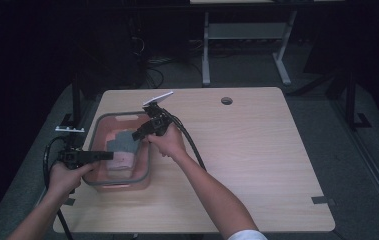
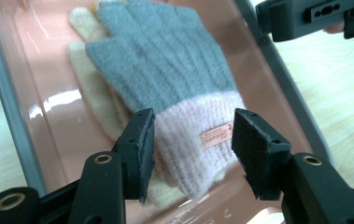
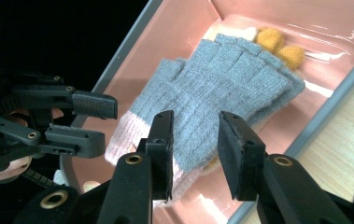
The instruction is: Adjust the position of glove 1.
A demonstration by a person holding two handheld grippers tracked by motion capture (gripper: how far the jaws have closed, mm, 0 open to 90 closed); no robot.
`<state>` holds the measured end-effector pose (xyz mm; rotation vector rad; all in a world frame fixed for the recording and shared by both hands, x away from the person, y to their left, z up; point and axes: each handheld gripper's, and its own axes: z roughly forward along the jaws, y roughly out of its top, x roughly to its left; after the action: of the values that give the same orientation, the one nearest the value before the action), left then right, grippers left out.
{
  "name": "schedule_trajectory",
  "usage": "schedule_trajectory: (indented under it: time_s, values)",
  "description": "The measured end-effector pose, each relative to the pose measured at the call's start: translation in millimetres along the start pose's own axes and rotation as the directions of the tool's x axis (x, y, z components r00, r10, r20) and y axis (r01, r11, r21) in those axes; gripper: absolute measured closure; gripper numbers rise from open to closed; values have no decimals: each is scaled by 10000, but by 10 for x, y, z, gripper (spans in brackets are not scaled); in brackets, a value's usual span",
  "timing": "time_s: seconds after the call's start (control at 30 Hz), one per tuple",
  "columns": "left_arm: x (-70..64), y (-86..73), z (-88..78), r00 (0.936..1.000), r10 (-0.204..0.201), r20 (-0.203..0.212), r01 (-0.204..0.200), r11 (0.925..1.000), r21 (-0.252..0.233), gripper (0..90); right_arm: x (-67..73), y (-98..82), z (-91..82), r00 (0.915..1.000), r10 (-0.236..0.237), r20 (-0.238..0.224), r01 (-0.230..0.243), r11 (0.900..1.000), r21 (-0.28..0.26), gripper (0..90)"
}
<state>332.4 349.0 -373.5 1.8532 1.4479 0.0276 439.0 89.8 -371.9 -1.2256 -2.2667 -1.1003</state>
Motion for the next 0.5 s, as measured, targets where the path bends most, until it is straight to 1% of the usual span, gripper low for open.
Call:
schedule_trajectory:
  time_s: [0.07,0.1,0.13,0.17,0.23,0.3,0.33,0.4,0.43,0.5]
  values:
    - [-25,16,-5,10000,28,63,-27,10000,-92,476,-19,-18,-32,10000,-55,-38,55,10000,-19,639]
    - [-39,26,-3,9999,-4,133,6,9999,-147,472,-28,-26,-49,9999,39,-111,-40,10000,-42,633]
    - [-43,37,-8,9998,119,154,-117,9999,-96,468,-39,-31,-62,9998,88,-167,-90,9999,-93,626]
    - [-57,51,-7,9996,161,210,-158,9997,-163,466,-50,-35,-79,9999,61,-141,-62,10000,-69,619]
    - [-80,70,-8,9995,163,282,-156,9996,-237,456,-64,-36,-114,9998,82,-186,-86,9998,-189,609]
    - [-104,87,-3,9992,224,335,-216,9994,-263,446,-71,-35,-151,9994,140,-325,-149,9995,-279,594]
    - [-116,95,-1,9990,225,376,-215,9994,-268,436,-75,-36,-168,9992,123,-389,-134,9995,-277,587]
    - [-141,108,0,9987,195,477,-175,9990,-421,420,-79,-42,-200,9994,90,-341,-100,9995,-286,580]
    - [-153,114,-1,9981,187,592,-159,9988,-463,418,-83,-46,-211,9993,130,-352,-141,9994,-312,576]
    - [-168,122,-6,9978,190,641,-156,9985,-531,412,-97,-57,-245,9990,153,-429,-167,9993,-335,568]
